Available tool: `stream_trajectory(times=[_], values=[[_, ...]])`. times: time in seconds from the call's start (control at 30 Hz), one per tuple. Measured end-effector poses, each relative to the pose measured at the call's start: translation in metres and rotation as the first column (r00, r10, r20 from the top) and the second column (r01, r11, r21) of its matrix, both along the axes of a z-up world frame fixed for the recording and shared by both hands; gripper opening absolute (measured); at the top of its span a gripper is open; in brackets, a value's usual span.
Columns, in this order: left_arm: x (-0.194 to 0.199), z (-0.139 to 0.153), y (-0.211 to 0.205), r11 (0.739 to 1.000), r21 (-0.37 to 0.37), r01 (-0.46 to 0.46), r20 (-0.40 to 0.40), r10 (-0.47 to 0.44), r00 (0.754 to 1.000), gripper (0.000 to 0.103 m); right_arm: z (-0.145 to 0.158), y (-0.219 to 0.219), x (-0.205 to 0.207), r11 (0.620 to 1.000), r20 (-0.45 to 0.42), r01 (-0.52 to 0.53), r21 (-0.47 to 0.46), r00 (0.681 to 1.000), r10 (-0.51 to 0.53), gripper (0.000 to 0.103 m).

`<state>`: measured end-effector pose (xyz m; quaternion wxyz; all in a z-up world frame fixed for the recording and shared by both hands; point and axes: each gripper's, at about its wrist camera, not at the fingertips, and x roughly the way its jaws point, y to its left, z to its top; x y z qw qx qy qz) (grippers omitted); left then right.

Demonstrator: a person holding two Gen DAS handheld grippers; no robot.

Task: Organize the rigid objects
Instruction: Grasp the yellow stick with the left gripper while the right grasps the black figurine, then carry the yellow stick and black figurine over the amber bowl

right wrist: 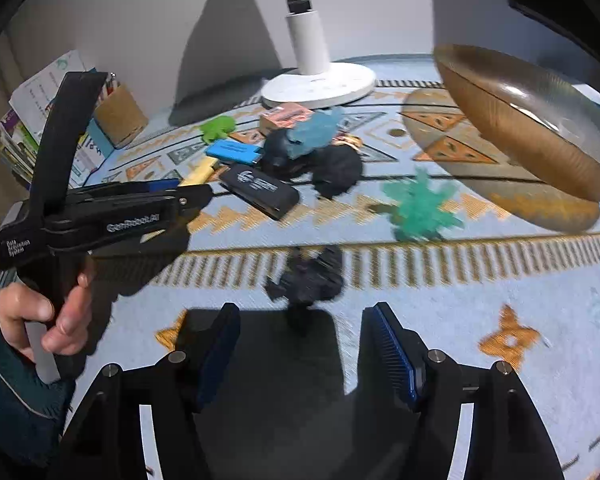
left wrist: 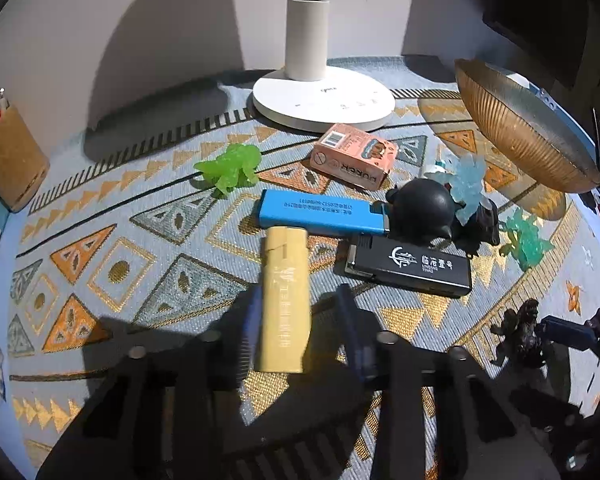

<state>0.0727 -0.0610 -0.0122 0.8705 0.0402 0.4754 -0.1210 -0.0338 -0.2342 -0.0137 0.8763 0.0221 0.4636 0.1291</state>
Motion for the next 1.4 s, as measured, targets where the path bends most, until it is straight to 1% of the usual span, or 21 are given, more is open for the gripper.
stream_trajectory(times=[0.03,0.07,0.1,0.13,0.23,0.33,0.43,0.5,0.67,0.77,0.83,0.93,0.97,1.0,1.03,1.13,1.17,1.2,1.27,1.3,1.4], values=[[0.0,0.0,0.001,1.0,-0.002,-0.009,0.002,0.009,1.0,0.025,0.0,0.003,0.001,1.0,0.006,0.0,-0.026,1.0,0.0,0.058],[0.0,0.0,0.004,1.0,-0.013,-0.021,0.003,0.021,1.0,0.023,0.0,0.008,0.002,0.998,0.013,-0.001,-0.062,1.0,0.002,0.048],[-0.001,0.0,0.006,0.999,-0.025,-0.029,0.001,0.029,1.0,0.021,0.0,0.01,0.003,0.997,0.019,-0.002,-0.081,1.0,0.003,0.042],[-0.001,0.0,0.009,0.998,-0.046,-0.037,-0.005,0.036,0.999,0.021,0.0,0.013,0.004,0.996,0.021,-0.007,-0.084,1.0,0.009,0.041],[-0.01,0.001,0.017,0.993,-0.102,-0.053,-0.014,0.052,0.999,0.021,0.001,0.015,0.003,0.998,0.023,-0.04,-0.054,0.999,0.041,0.04],[-0.028,0.002,0.021,0.991,-0.12,-0.056,-0.02,0.054,0.998,0.021,0.005,0.019,-0.009,0.995,0.039,-0.097,-0.022,0.994,0.097,0.04],[-0.049,0.001,0.025,0.991,-0.118,-0.059,-0.019,0.057,0.998,0.021,0.01,0.023,-0.024,0.99,0.077,-0.137,-0.041,0.987,0.14,0.04],[-0.064,0.002,0.028,0.989,-0.131,-0.066,-0.02,0.064,0.998,0.021,0.013,0.022,-0.033,0.988,0.092,-0.141,-0.056,0.985,0.146,0.04],[-0.091,0.007,0.026,0.986,-0.151,-0.069,-0.01,0.068,0.998,0.021,0.019,0.012,-0.045,0.989,0.128,-0.115,-0.097,0.984,0.127,0.04],[-0.101,0.006,0.02,0.986,-0.155,-0.06,-0.014,0.059,0.998,0.021,0.018,0.0,-0.049,0.992,0.129,-0.092,-0.088,0.986,0.103,0.04],[-0.103,0.004,0.014,0.989,-0.137,-0.053,-0.018,0.051,0.999,0.021,0.018,-0.01,-0.051,0.993,0.127,-0.079,-0.083,0.988,0.089,0.04],[-0.106,0.002,0.006,0.995,-0.085,-0.058,-0.007,0.058,0.998,0.021,0.014,-0.02,-0.054,0.995,0.116,-0.058,-0.076,0.991,0.067,0.04],[-0.107,0.003,0.004,0.996,-0.074,-0.058,-0.006,0.058,0.998,0.023,0.012,-0.024,-0.053,0.997,0.107,-0.051,-0.061,0.993,0.057,0.04],[-0.106,0.003,0.001,0.996,-0.07,-0.054,-0.006,0.054,0.999,0.029,0.01,-0.029,-0.052,0.998,0.097,-0.044,-0.042,0.994,0.048,0.04],[-0.106,0.003,-0.001,0.996,-0.069,-0.051,-0.006,0.051,0.999,0.032,0.009,-0.031,-0.053,0.999,0.092,-0.039,-0.031,0.995,0.042,0.04],[-0.104,0.002,-0.009,0.998,-0.034,-0.052,0.014,0.053,0.999,0.031,0.007,-0.041,-0.052,1.0,0.08,-0.018,0.002,0.997,0.018,0.04],[-0.104,0.002,-0.011,0.998,-0.023,-0.055,0.021,0.056,0.998,0.028,0.009,-0.045,-0.052,1.0,0.082,-0.012,0.016,0.997,0.011,0.04],[-0.104,0.003,-0.013,0.998,-0.021,-0.06,0.025,0.061,0.998,0.021,0.01,-0.048,-0.053,1.0,0.085,-0.008,0.026,0.996,0.006,0.04],[-0.105,0.006,-0.014,0.997,-0.056,-0.057,0.022,0.058,0.998,0.021,0.013,-0.054,-0.056,0.999,0.094,-0.002,0.042,0.996,-0.002,0.04],[-0.106,0.01,-0.016,0.996,-0.065,-0.053,0.034,0.055,0.998,0.021,0.015,-0.056,-0.056,0.999,0.1,0.002,0.046,0.995,-0.006,0.04],[-0.112,0.026,-0.026,0.997,-0.071,-0.032,0.075,0.038,0.996,0.021,0.023,-0.066,-0.059,0.997,0.118,0.017,0.07,0.993,-0.025,0.04]])
